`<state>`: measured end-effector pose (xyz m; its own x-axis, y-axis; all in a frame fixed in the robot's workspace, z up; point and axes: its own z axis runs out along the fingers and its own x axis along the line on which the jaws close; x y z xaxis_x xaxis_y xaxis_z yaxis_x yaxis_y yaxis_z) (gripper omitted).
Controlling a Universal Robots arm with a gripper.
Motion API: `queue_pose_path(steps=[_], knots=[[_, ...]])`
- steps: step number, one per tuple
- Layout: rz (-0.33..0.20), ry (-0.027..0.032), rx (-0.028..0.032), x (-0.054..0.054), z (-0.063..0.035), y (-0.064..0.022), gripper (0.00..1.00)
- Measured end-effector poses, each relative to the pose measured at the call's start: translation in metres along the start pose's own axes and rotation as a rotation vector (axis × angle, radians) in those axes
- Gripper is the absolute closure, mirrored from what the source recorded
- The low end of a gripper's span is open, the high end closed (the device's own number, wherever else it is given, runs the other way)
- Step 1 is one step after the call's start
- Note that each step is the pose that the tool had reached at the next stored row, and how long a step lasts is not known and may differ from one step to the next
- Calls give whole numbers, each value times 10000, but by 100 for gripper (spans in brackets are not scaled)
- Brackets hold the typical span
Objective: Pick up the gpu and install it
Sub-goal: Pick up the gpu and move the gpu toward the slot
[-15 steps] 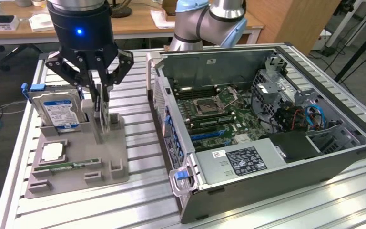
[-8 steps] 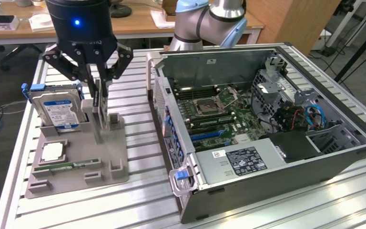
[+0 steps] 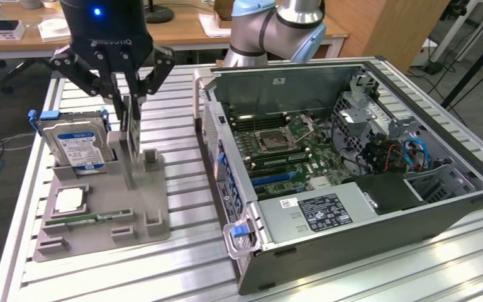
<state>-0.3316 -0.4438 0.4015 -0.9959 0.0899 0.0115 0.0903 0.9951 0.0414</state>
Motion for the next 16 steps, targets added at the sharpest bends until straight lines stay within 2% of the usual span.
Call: queue_pose_path(steps=[10, 16], knots=[[0, 22, 3, 2, -194, 8, 74], [1, 31, 4, 2, -208, 9, 74]])
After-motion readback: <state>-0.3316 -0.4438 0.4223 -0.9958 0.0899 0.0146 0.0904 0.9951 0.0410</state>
